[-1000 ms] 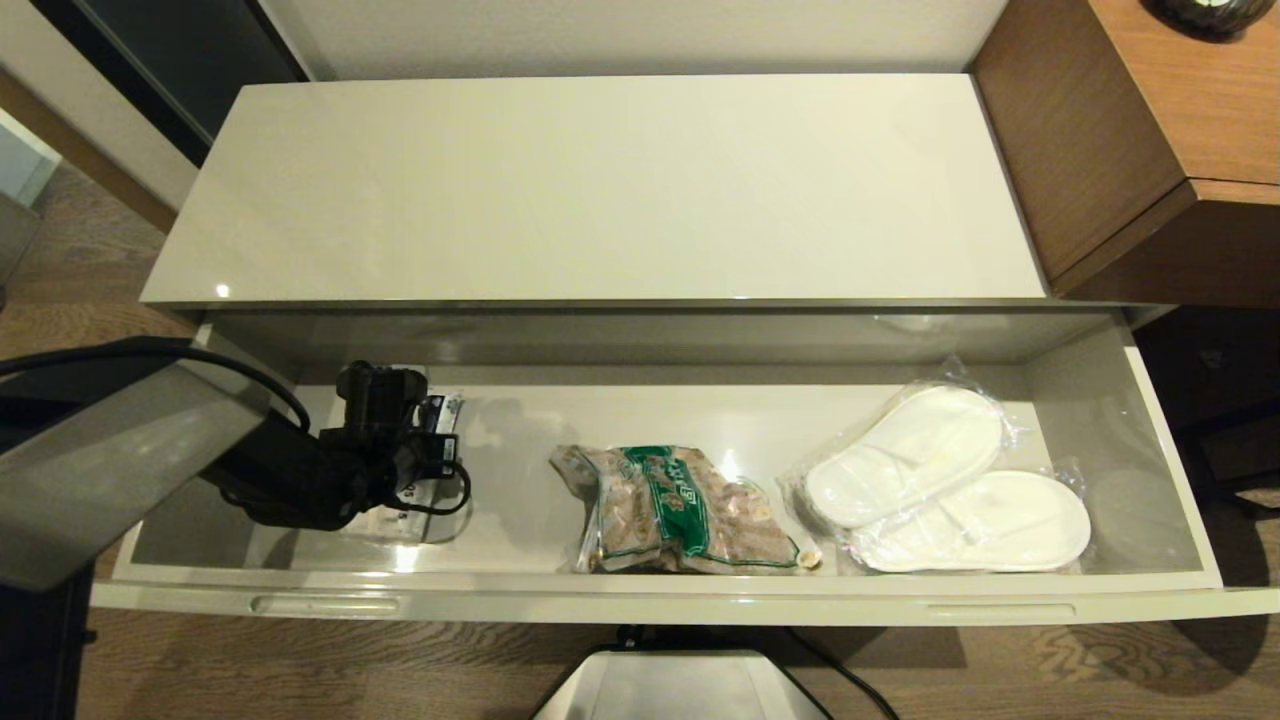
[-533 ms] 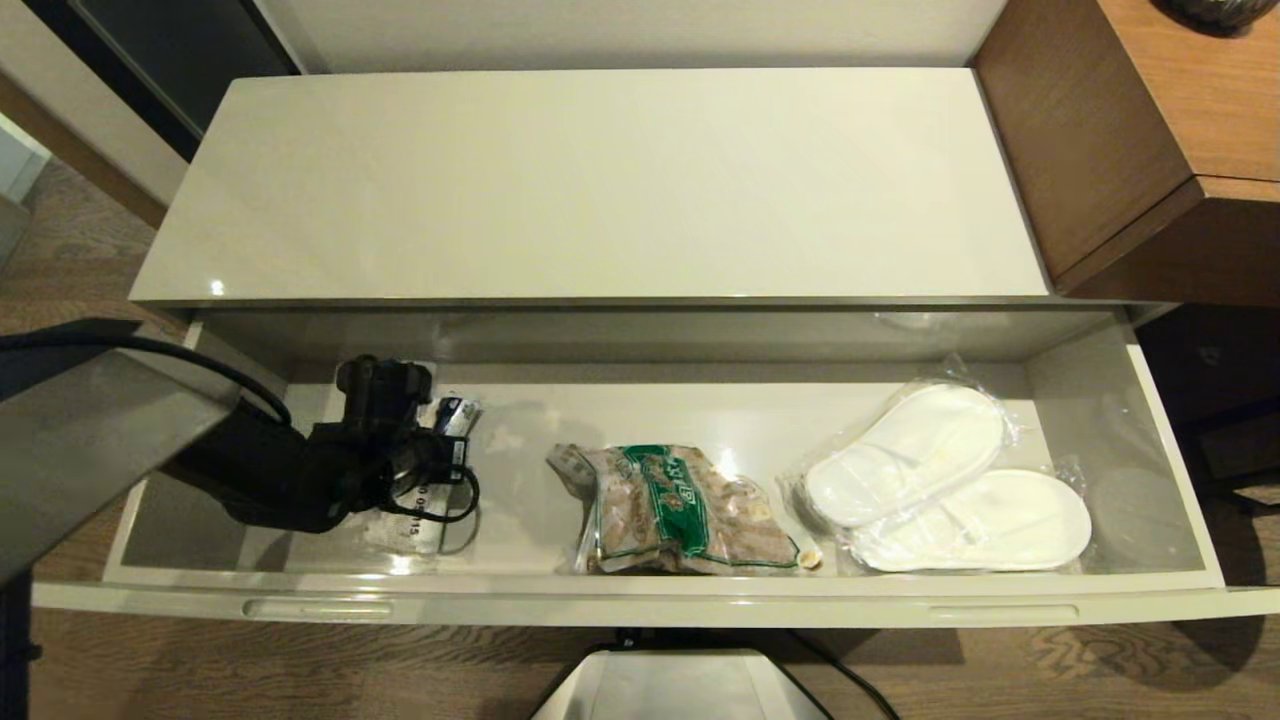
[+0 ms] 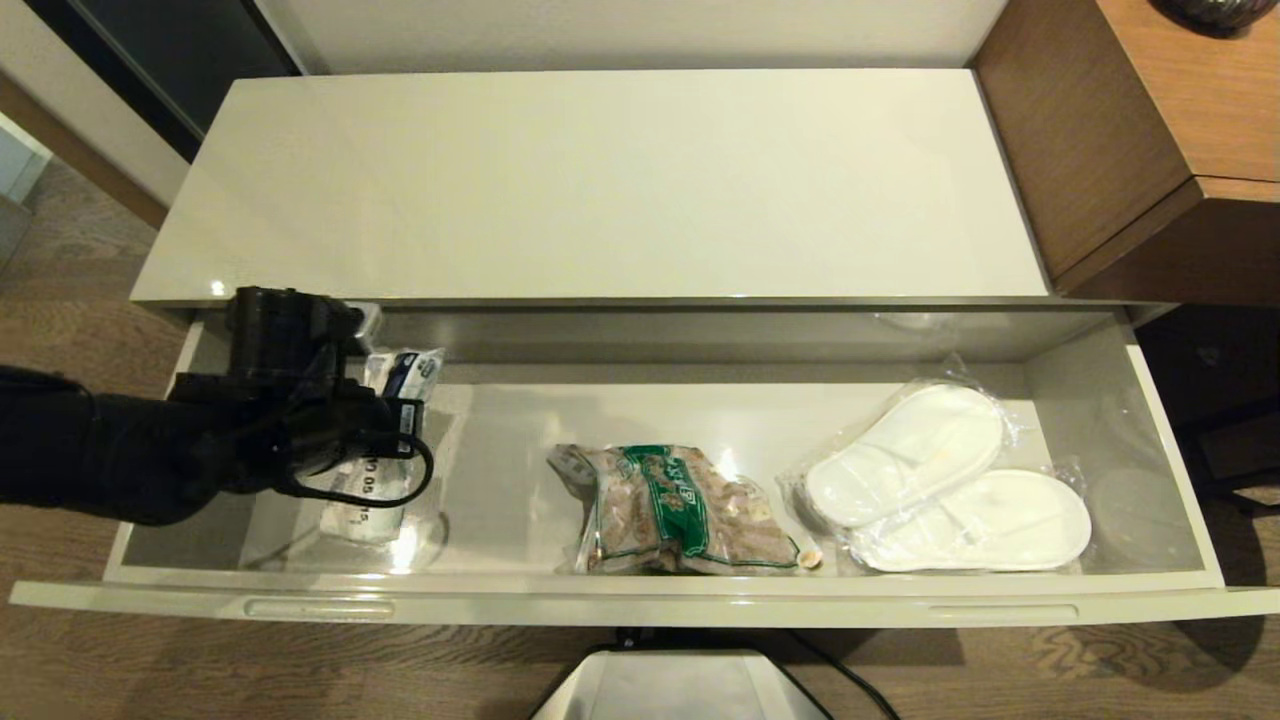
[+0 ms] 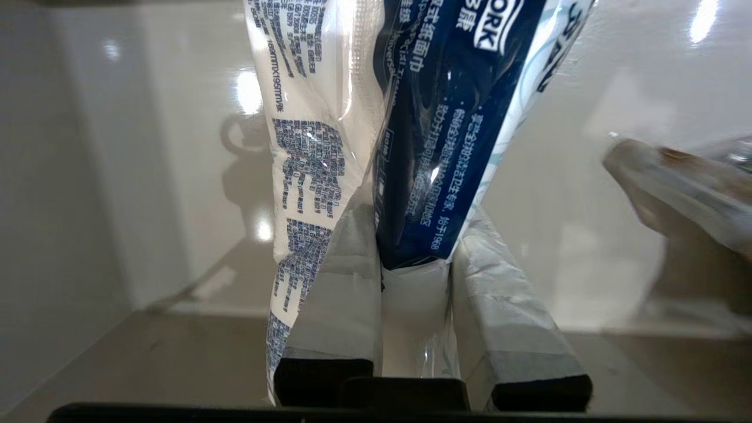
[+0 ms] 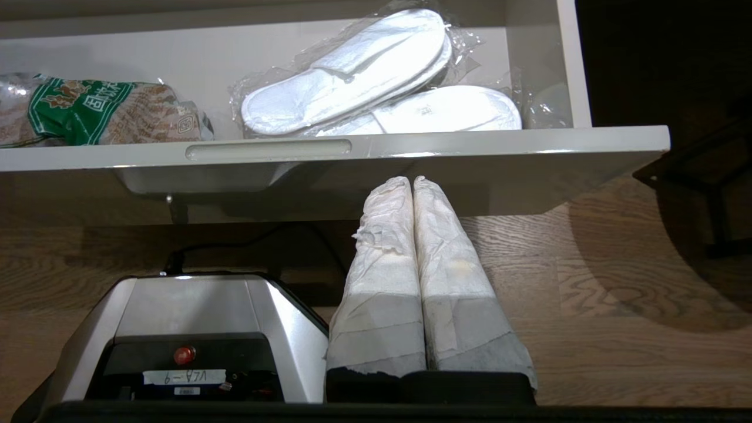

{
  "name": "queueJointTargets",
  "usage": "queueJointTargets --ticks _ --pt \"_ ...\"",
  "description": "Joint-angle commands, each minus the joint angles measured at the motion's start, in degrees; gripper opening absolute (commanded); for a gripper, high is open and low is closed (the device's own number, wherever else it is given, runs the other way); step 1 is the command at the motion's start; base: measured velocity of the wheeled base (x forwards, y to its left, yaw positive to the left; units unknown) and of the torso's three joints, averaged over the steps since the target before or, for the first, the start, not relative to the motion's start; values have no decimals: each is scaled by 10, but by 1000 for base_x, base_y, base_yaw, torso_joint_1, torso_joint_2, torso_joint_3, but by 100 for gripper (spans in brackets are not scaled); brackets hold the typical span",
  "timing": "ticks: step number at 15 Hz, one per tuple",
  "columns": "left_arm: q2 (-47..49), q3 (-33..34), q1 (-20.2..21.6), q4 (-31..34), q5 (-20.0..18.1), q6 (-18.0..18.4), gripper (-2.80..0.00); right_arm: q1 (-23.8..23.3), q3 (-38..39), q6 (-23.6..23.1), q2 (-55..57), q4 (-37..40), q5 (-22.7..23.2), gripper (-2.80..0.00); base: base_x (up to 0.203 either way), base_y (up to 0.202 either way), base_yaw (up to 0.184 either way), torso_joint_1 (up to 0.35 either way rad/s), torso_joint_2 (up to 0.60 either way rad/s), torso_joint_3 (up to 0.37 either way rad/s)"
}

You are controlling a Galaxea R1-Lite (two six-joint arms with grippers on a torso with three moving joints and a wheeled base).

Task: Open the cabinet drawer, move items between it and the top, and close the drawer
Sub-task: Place the tissue on the table

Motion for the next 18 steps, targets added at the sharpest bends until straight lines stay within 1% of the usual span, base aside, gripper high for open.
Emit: queueJointTargets --ticks 1,4,6,8,11,12,13,15,17,18 --pt "-80 -1 -2 40 -3 0 -280 0 1 0 -10 0 -1 -280 0 0 0 0 0 0" --pt "-107 -10 -4 60 -10 3 -280 1 1 0 -10 0 0 -280 0 0 0 0 0 0" --pt "-140 -37 -11 114 -13 10 -280 1 1 0 -10 0 0 -280 0 0 0 0 0 0" --pt "-176 -53 -29 164 -13 11 -280 0 1 0 -10 0 0 -280 0 0 0 0 0 0" --pt "-223 -78 -52 206 -12 14 -280 0 1 0 -10 0 0 -280 0 0 0 0 0 0" --pt "-229 -88 -54 216 -13 16 -280 0 1 0 -10 0 0 -280 0 0 0 0 0 0" --pt "-236 -117 -54 224 -12 17 -280 0 1 0 -10 0 0 -280 0 0 0 0 0 0" --pt "-231 -159 -54 228 -10 18 -280 0 1 0 -10 0 0 -280 0 0 0 0 0 0" --pt "-186 -205 -53 225 -8 18 -280 0 1 0 -10 0 0 -280 0 0 0 0 0 0" --pt "-158 -240 -53 224 -7 18 -280 0 1 0 -10 0 -1 -280 0 0 0 0 0 0"
